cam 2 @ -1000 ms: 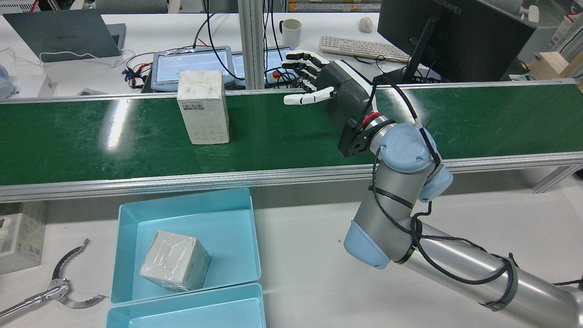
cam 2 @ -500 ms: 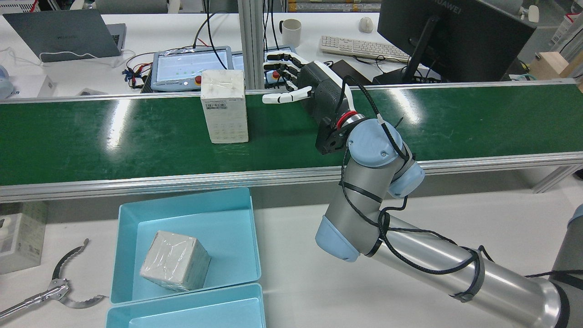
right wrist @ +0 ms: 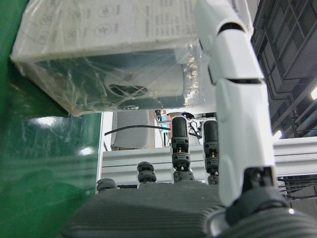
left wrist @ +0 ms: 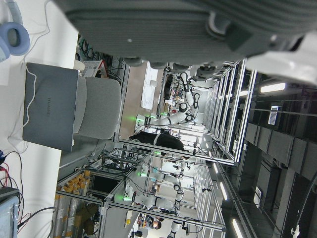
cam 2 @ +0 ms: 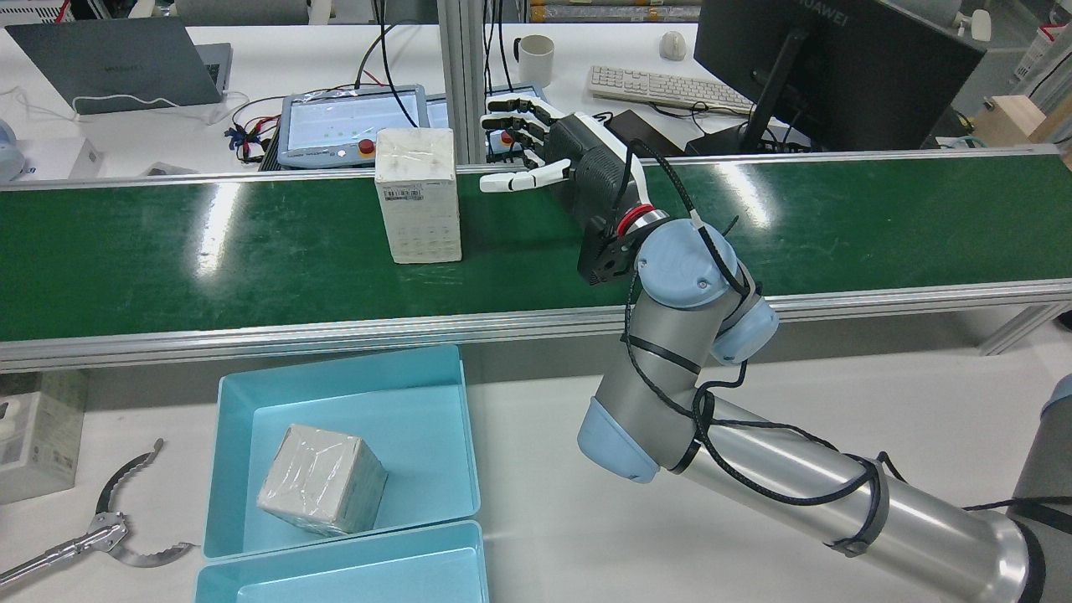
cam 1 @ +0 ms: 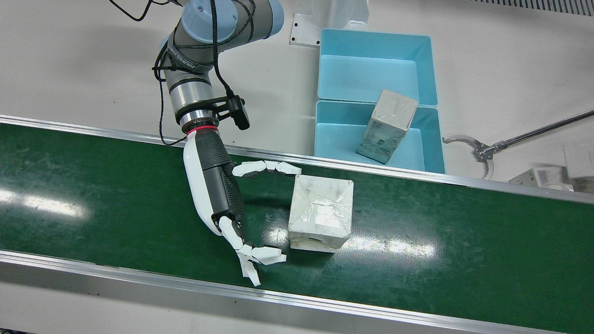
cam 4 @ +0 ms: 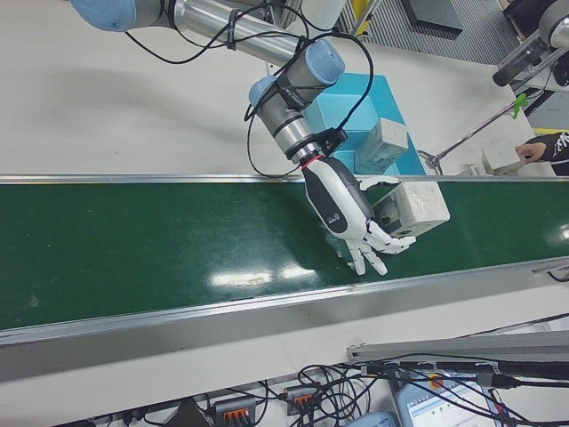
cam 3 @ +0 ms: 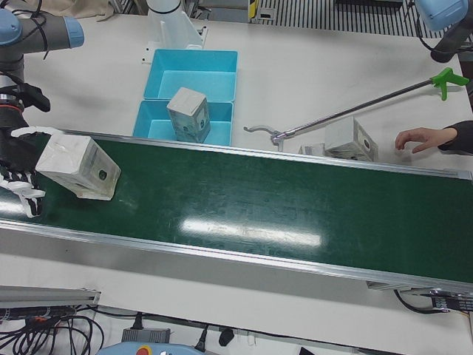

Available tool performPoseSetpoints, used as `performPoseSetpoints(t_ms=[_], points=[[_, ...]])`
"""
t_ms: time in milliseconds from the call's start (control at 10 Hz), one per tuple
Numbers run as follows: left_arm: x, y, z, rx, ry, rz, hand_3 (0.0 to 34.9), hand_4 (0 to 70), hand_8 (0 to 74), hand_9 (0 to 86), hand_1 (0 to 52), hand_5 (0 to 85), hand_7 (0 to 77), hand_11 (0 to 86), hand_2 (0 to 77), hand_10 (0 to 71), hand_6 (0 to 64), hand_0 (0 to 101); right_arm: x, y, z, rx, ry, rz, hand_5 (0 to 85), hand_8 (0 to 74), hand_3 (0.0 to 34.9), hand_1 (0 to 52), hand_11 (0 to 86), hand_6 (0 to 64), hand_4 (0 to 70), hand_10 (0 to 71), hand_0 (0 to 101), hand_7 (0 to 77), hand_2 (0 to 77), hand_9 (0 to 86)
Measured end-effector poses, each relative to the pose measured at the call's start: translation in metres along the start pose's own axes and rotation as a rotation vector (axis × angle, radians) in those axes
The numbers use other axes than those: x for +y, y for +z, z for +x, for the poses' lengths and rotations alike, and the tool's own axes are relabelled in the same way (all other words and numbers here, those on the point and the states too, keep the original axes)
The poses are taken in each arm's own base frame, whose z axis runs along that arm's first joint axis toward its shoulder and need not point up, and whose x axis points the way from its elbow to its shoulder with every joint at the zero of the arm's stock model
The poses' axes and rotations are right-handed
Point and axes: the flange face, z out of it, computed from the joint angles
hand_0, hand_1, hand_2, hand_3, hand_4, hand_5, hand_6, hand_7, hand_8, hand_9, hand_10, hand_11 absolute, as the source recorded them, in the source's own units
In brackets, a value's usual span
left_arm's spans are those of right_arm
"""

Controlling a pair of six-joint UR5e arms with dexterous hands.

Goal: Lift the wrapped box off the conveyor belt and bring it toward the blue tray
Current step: 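Close the right hand fingers around the white wrapped box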

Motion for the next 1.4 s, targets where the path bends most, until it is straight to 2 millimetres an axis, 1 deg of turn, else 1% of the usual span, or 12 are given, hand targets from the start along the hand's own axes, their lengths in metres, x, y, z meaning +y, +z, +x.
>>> performPoseSetpoints(t_ms=[200,300,500,600,700,800,900,1000,1100,1200,1300,1400], points=[[0.000,0.000,0.000,0.000,0.000,0.000,0.0,0.0,0.0,0.0,0.0,1.1,0.5,0.0,0.5,0.5,0.0,0,0.000,0.000,0.004,0.005,-0.008,0.001,30.5,1.6,17.9,19.6,1.6,6.5,10.9,0.0,51,28.4,16.9,9.3],[0.000,0.000,0.000,0.000,0.000,0.000,0.0,0.0,0.0,0.0,0.0,1.1,0.5,0.0,0.5,0.5,0.0,0,0.003,0.002,0.006,0.006,-0.014,-0.004,30.5,1.6,18.5,19.1,1.6,6.0,9.8,0.0,51,28.4,16.9,8.7],[0.000,0.000,0.000,0.000,0.000,0.000,0.0,0.0,0.0,0.0,0.0,1.1,0.0,0.0,0.5,0.5,0.0,0,0.016,0.012,0.012,0.006,-0.025,-0.015,31.1,1.6,18.5,19.1,1.6,6.0,10.9,0.0,51,28.4,18.5,8.7],[0.000,0.000,0.000,0.000,0.000,0.000,0.0,0.0,0.0,0.0,0.0,1.1,0.0,0.0,0.5,0.0,0.0,0,0.021,0.016,0.016,0.007,-0.027,-0.018,33.3,3.3,19.3,20.2,1.6,7.6,12.0,0.0,52,30.0,21.8,9.8],[0.000,0.000,0.000,0.000,0.000,0.000,0.0,0.0,0.0,0.0,0.0,1.1,0.0,0.0,0.5,0.5,0.0,0,0.023,0.019,0.019,0.004,-0.028,-0.018,33.3,3.3,19.3,20.2,1.6,7.6,12.0,0.0,52,30.0,21.8,9.8],[0.000,0.000,0.000,0.000,0.000,0.000,0.0,0.0,0.0,0.0,0.0,1.1,0.0,0.0,0.5,0.5,0.0,0,0.024,0.019,0.020,-0.001,-0.029,-0.017,36.0,4.9,18.3,22.4,1.6,9.8,15.3,0.0,54,32.7,24.0,12.0],[0.000,0.000,0.000,0.000,0.000,0.000,0.0,0.0,0.0,0.0,0.0,1.1,0.0,0.0,0.5,0.5,0.0,0,0.024,0.019,0.020,-0.004,-0.031,-0.014,42.5,20.7,11.0,19.1,1.6,19.6,23.5,1.1,55,41.5,27.3,27.3],[0.000,0.000,0.000,0.000,0.000,0.000,0.0,0.0,0.0,0.0,0.0,1.1,0.0,0.0,0.5,0.5,0.0,0,0.023,0.017,0.019,-0.004,-0.032,-0.012,42.5,20.7,11.0,19.1,1.6,19.6,23.5,10.4,55,41.5,27.3,27.3],[0.000,0.000,0.000,0.000,0.000,0.000,0.0,0.0,0.0,0.0,0.0,1.1,0.0,0.0,0.5,0.5,0.5,0,0.022,0.014,0.018,-0.003,-0.032,-0.012,45.3,28.9,7.8,16.4,8.2,22.4,26.7,17.5,56,44.7,27.8,34.9],[0.000,0.000,0.000,0.000,0.000,0.000,0.0,0.0,0.0,0.0,0.0,1.1,0.0,0.0,0.5,0.5,0.5,0,0.024,0.007,0.015,-0.003,-0.030,-0.017,49.1,36.0,3.9,14.2,18.5,25.1,28.9,24.0,56,47.5,27.8,39.8],[0.000,0.000,0.000,0.000,0.000,0.000,0.0,0.0,0.0,0.0,0.0,1.1,0.0,0.0,0.5,0.5,0.0,0,0.031,-0.003,0.008,-0.004,-0.024,-0.028,54.0,39.3,0.0,13.1,27.8,28.4,33.3,30.5,60,52.4,25.6,42.5],[0.000,0.000,0.000,0.000,0.000,0.000,0.0,0.0,0.0,0.0,0.0,1.6,0.5,0.0,0.5,0.5,0.0,0,0.041,-0.016,0.001,-0.006,-0.017,-0.044,54.0,39.3,0.0,13.1,27.8,28.4,33.3,30.5,60,52.4,25.6,42.5]])
